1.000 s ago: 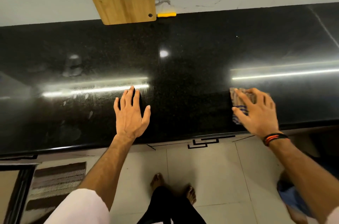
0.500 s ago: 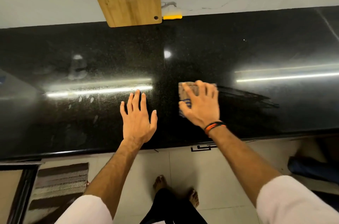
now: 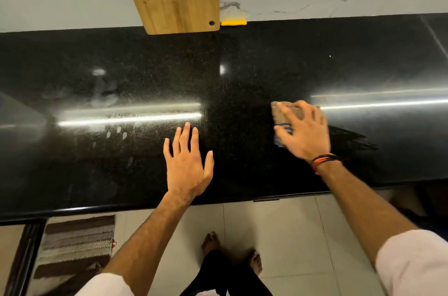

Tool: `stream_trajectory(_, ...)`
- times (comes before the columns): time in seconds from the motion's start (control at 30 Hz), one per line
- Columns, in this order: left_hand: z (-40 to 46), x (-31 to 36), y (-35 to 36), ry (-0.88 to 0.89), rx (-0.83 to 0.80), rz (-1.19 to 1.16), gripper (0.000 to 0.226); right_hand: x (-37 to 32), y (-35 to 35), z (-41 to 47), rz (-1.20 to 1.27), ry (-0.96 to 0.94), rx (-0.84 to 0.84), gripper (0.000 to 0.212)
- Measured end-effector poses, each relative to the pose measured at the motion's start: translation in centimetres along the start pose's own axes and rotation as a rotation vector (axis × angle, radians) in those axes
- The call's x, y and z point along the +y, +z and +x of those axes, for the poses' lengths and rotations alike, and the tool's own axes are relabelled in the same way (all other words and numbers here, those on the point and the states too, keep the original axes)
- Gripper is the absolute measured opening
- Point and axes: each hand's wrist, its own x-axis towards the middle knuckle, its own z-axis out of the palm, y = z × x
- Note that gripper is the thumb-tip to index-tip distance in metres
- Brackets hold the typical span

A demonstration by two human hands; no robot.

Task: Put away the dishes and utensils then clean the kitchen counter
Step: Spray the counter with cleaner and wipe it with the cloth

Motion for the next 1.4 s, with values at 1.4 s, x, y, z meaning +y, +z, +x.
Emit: stream_trajectory(1.4,18.6,-0.1,1.1,0.002,0.053,-0.016,0.064,7.4,0.7,12.9,0.034,0.06,0.044,0.066)
